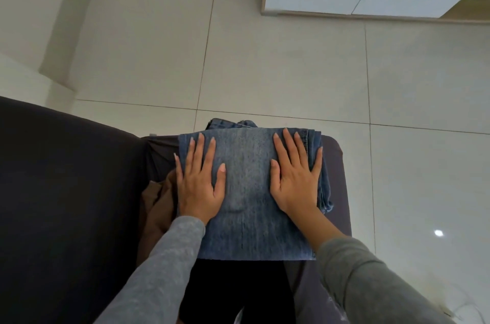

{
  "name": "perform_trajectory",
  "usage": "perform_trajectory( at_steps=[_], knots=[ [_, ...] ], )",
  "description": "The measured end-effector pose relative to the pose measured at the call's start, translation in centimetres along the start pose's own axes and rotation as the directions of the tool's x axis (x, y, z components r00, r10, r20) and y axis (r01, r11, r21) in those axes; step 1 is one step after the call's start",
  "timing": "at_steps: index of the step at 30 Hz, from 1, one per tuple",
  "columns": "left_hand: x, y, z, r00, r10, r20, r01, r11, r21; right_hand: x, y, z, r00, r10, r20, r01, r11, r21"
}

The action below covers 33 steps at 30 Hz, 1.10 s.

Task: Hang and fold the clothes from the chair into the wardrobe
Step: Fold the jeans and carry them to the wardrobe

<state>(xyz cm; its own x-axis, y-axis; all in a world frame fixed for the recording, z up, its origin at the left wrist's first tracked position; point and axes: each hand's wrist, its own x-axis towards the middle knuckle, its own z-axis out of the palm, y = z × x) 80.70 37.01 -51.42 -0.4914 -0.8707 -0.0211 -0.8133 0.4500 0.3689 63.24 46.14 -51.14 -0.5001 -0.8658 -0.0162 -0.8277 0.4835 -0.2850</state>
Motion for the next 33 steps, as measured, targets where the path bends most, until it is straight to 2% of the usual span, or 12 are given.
perform_trajectory(
  at_steps=[8, 11, 14, 18, 20, 22, 24, 26, 27, 28, 30, 33],
  knots=[
    [-0.5, 0.8, -1.4, 0.991, -0.069, 0.111, 0.055, 0.991, 0.124, -1.1, -0.3, -0.9, 0.997, 0.061, 0.051, -0.062, 0.998, 0.001],
    [-3.0, 1.2, -2.2, 0.985, -0.089, 0.149, 0.079, 0.994, 0.078, -4.1, -0.7, -1.7, 0.992, 0.099, 0.082, -0.105, 0.992, 0.065],
    [-7.1, 1.3, -2.4, 0.986, -0.070, 0.153, 0.066, 0.997, 0.032, -7.6, -0.9, -1.9, 0.985, 0.149, 0.089, -0.153, 0.987, 0.042],
    [-12.8, 1.6, -3.7, 0.991, -0.113, 0.078, 0.122, 0.984, -0.128, -12.9, -1.2, -2.7, 0.979, 0.185, 0.086, -0.192, 0.977, 0.091],
    [-14.8, 1.6, -4.5, 0.976, -0.215, 0.009, 0.212, 0.953, -0.218, -15.1, -1.2, -3.3, 0.970, 0.229, 0.076, -0.239, 0.956, 0.169],
    [-16.3, 1.6, -5.2, 0.927, -0.368, -0.075, 0.340, 0.907, -0.248, -17.0, -1.2, -4.3, 0.942, 0.334, 0.042, -0.335, 0.917, 0.219],
    [-17.5, 1.9, -6.1, 0.811, -0.584, -0.040, 0.526, 0.757, -0.387, -18.3, -1.1, -5.1, 0.853, 0.521, 0.022, -0.501, 0.808, 0.310],
    [-18.0, 2.1, -6.5, 0.639, -0.751, 0.167, 0.700, 0.477, -0.532, -18.7, -0.8, -5.6, 0.701, 0.700, 0.136, -0.662, 0.568, 0.489],
    [-18.0, 2.2, -6.5, 0.574, -0.775, 0.263, 0.740, 0.355, -0.571, -18.7, -0.4, -5.4, 0.618, 0.753, 0.225, -0.718, 0.425, 0.551],
    [-17.8, 2.4, -6.4, 0.545, -0.766, 0.341, 0.746, 0.257, -0.614, -18.5, -0.1, -5.4, 0.549, 0.771, 0.322, -0.758, 0.297, 0.581],
    [-16.7, 2.7, -6.3, 0.536, -0.716, 0.446, 0.716, 0.106, -0.690, -17.8, 0.5, -5.2, 0.483, 0.745, 0.459, -0.791, 0.147, 0.594],
    [-14.0, 2.8, -6.4, 0.491, -0.670, 0.557, 0.683, -0.101, -0.724, -15.5, 1.1, -5.5, 0.480, 0.697, 0.532, -0.785, 0.071, 0.615]
  ],
)
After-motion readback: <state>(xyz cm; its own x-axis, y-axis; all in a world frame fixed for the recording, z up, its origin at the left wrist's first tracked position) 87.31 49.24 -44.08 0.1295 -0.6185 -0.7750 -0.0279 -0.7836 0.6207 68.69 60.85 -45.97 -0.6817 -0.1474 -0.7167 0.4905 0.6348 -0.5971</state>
